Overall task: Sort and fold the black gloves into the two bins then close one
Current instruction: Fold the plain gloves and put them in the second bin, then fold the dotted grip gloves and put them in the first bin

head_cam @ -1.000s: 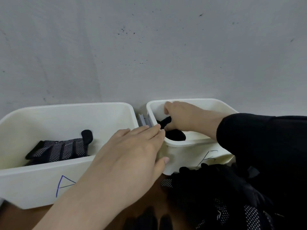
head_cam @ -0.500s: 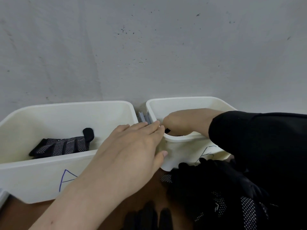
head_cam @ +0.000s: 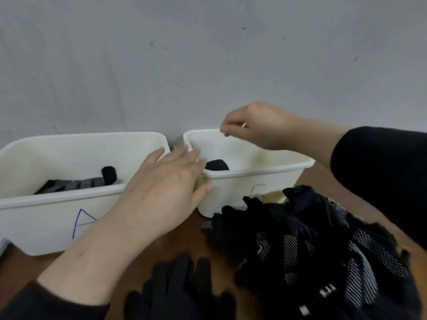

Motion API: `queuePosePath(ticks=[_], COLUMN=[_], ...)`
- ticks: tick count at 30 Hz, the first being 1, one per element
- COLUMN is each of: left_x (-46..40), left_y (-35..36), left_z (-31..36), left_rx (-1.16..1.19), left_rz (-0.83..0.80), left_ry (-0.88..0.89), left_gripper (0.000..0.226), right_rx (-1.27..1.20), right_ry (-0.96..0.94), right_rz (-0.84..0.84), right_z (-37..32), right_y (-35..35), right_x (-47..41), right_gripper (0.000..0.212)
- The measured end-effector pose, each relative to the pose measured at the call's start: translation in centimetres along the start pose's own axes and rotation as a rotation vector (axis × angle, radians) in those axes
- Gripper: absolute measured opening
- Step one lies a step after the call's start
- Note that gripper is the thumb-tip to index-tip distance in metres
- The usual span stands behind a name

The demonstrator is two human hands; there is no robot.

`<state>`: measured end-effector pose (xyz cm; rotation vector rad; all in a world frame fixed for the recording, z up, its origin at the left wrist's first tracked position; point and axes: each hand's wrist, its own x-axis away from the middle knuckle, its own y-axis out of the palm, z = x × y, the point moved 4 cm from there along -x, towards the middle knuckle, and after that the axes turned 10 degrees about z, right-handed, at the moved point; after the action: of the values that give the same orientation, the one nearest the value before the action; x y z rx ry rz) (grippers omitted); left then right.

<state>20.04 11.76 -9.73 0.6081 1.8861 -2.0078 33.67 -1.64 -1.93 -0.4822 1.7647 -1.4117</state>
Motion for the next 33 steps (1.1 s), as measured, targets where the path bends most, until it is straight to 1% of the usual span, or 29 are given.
queuePosePath(ticks=[1,3,4,5,7,8,9,10,12,13,17,18,20,21,22,24,26,27,31,33], left_x=[0.2,1.0,1.5,2.1,3.4,4.0,4.5,5.1,6.4,7.0,9.1,9.7,10.7,11.1,11.6,12.3,12.8,12.9,13.2,13.1], left_y=[-0.3,-0.8,-0.8,-0.6,-0.1,0.1,0.4,0.6,0.9,0.9,0.7,0.7,0.8,0.9,0.9,0.9,0.4,0.1,-1.6,-2.8], left_z=[0.7,2.0,2.7,3.5,5.0,5.7,6.3,7.0,8.3,8.9,11.4,12.1,13.2,13.7,14.1,14.9,15.5,15.6,15.2,14.8], left_rx=[0.056,0.234,0.311,0.360,0.423,0.451,0.477,0.501,0.538,0.547,0.537,0.536,0.518,0.502,0.484,0.456,0.451,0.455,0.506,0.569], left_rz=[0.079,0.264,0.291,0.283,0.218,0.181,0.137,0.088,-0.007,-0.042,-0.129,-0.154,-0.217,-0.241,-0.257,-0.271,-0.247,-0.229,-0.080,0.007], left_ry=[0.012,0.000,-0.021,-0.038,-0.059,-0.061,-0.063,-0.069,-0.087,-0.098,-0.145,-0.149,-0.155,-0.158,-0.161,-0.168,-0.178,-0.187,-0.238,-0.276], left_gripper=[0.061,0.051,0.046,0.044,0.043,0.040,0.037,0.038,0.044,0.046,0.048,0.050,0.055,0.057,0.059,0.061,0.061,0.060,0.057,0.052], right_rx=[-0.019,-0.024,-0.032,-0.041,-0.027,-0.003,0.022,0.045,0.078,0.067,-0.042,-0.021,0.106,0.153,0.156,0.120,0.102,0.080,-0.002,-0.059], right_ry=[0.019,0.057,0.070,0.075,0.068,0.070,0.076,0.080,0.071,0.071,0.094,0.075,0.005,-0.012,-0.004,0.001,-0.004,0.012,0.114,0.158], right_rz=[0.055,0.097,0.090,0.067,-0.009,-0.060,-0.113,-0.162,-0.241,-0.271,-0.352,-0.389,-0.418,-0.391,-0.334,-0.200,-0.138,-0.106,0.160,0.251], right_z=[0.2,0.7,0.8,0.8,0.8,1.0,1.3,1.5,1.8,1.8,1.3,1.1,1.0,1.2,1.5,2.2,2.3,2.3,1.8,1.0], right_y=[-1.1,-3.0,-3.6,-4.2,-4.7,-4.7,-4.4,-4.1,-3.8,-3.7,-3.4,-3.2,-2.4,-2.0,-1.7,-1.1,-0.7,-1.0,-4.7,-6.8], right_x=[1.1,3.7,5.2,6.9,10.2,11.9,13.5,15.1,18.0,19.4,23.6,24.4,25.5,25.8,25.9,26.0,25.9,25.9,25.1,24.7], right_gripper=[0.031,0.030,0.026,0.021,0.012,0.012,0.017,0.027,0.046,0.051,0.056,0.059,0.067,0.068,0.063,0.043,0.021,0.017,0.019,0.020])
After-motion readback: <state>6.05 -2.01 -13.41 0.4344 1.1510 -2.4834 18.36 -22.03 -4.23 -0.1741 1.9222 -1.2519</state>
